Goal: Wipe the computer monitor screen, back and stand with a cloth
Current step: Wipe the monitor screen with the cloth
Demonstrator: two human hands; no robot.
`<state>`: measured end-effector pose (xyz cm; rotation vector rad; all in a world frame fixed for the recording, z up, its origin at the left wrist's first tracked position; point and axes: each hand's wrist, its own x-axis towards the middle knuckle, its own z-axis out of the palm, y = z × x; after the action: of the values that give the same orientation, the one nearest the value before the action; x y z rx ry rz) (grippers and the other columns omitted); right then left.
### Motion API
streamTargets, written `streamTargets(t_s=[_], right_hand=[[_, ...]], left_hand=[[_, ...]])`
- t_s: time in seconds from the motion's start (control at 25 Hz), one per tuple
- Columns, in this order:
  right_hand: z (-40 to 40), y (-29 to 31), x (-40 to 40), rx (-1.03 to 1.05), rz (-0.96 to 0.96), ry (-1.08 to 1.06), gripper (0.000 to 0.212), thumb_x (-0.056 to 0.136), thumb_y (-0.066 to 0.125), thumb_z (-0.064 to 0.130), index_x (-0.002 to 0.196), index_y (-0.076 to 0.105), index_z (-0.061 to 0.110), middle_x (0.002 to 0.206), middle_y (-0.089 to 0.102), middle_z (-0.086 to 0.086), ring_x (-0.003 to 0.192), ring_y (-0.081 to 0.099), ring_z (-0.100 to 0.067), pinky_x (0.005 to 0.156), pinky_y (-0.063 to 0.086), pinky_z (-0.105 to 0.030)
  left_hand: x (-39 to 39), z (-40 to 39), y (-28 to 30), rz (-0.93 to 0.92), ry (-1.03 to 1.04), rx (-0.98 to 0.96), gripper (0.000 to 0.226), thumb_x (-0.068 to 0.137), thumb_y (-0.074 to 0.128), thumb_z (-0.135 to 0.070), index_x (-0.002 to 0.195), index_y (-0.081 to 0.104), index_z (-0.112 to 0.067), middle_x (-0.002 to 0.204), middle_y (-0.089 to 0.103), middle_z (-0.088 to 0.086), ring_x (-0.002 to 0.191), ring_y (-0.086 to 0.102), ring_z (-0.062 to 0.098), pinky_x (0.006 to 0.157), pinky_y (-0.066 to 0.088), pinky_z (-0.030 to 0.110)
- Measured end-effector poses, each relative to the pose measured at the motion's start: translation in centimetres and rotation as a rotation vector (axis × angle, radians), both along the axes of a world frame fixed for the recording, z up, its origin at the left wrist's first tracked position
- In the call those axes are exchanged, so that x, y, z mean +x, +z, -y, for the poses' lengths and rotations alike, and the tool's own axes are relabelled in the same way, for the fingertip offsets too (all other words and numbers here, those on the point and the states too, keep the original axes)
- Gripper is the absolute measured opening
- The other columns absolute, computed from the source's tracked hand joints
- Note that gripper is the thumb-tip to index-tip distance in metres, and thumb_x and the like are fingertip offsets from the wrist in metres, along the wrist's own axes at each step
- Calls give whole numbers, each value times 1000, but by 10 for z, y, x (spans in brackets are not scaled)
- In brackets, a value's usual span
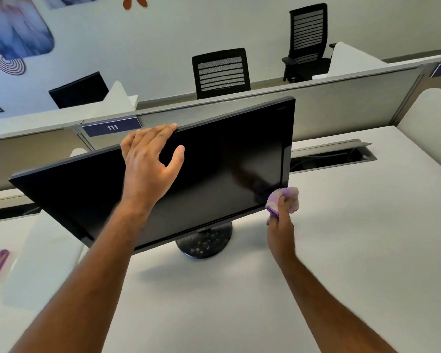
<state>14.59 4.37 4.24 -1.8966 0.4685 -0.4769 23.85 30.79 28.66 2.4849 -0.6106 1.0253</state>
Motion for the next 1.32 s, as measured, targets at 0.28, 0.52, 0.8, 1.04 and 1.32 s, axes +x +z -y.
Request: streamTargets(t_s=[0.28,0.52,0.8,1.04,1.32], right_hand=[[-71,6,3,369,-177,-53,57,109,44,17,162,26,30,120,64,-12,108,65,-32,93,51,-34],[-145,10,-11,343,-230,85,64,107,41,13,164,16,28,143,56,-18,119,62,-36,94,50,-33],[-208,30,-20,557,-346,294,56,108,44,15,161,26,23,137,62,-14,113,66,-26,87,52,-25],[-170,57,-42,664,-256,514,22,97,58,11,116,70,9,99,70,-6,88,64,-14,75,51,-24],[-17,133,-47,813,111,122,36,86,72,25,117,68,9,108,72,-7,104,69,-25,82,55,-36]], left_hand=[[-1,0,0,5,18,12,45,100,61,-42,140,65,-22,134,69,-6,125,59,13,118,23,31],[-4,0,2,-22,19,26,48,99,60,-44,142,63,-22,135,68,-7,126,58,12,118,26,35],[-6,-4,4,-65,14,46,52,100,58,-47,145,59,-23,138,66,-8,129,56,10,118,26,35],[-5,-5,1,-22,25,118,55,100,55,-47,148,56,-20,140,65,-4,129,56,15,117,24,35],[-7,-3,0,-13,21,100,54,100,56,-45,147,56,-19,140,66,-1,130,56,18,116,26,40]])
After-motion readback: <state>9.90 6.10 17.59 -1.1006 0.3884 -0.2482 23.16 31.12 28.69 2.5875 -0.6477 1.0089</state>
